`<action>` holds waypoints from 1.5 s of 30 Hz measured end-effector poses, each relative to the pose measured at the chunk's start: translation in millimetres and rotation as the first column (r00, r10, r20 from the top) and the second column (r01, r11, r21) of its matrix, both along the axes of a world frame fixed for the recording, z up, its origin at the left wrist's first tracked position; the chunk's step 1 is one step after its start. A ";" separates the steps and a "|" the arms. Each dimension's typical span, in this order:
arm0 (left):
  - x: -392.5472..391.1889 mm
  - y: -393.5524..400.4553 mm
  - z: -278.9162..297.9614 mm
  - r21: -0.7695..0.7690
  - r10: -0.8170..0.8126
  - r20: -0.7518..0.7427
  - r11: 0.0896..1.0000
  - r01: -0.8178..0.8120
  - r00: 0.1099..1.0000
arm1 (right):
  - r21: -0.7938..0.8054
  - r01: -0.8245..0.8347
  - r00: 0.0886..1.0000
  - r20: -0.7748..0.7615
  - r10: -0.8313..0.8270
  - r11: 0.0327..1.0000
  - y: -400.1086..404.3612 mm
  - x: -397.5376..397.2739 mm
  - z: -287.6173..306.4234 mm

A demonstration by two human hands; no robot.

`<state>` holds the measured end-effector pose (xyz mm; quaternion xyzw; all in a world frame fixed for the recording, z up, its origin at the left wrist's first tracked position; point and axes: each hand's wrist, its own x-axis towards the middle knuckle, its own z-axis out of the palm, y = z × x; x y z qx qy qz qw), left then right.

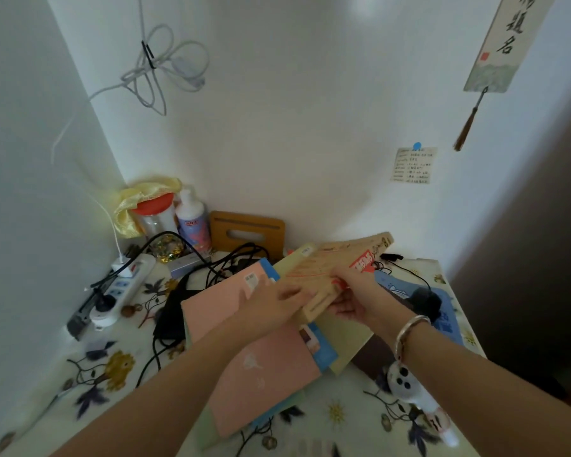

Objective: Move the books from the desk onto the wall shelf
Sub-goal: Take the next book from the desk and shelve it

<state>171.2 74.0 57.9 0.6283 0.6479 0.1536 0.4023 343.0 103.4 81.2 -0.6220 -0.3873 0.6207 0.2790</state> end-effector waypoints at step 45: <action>-242.9 -201.8 389.8 0.820 0.366 0.518 0.045 -0.570 0.773 | 0.879 -0.259 0.721 -0.100 0.686 0.400 -56.7 -361.2 367.1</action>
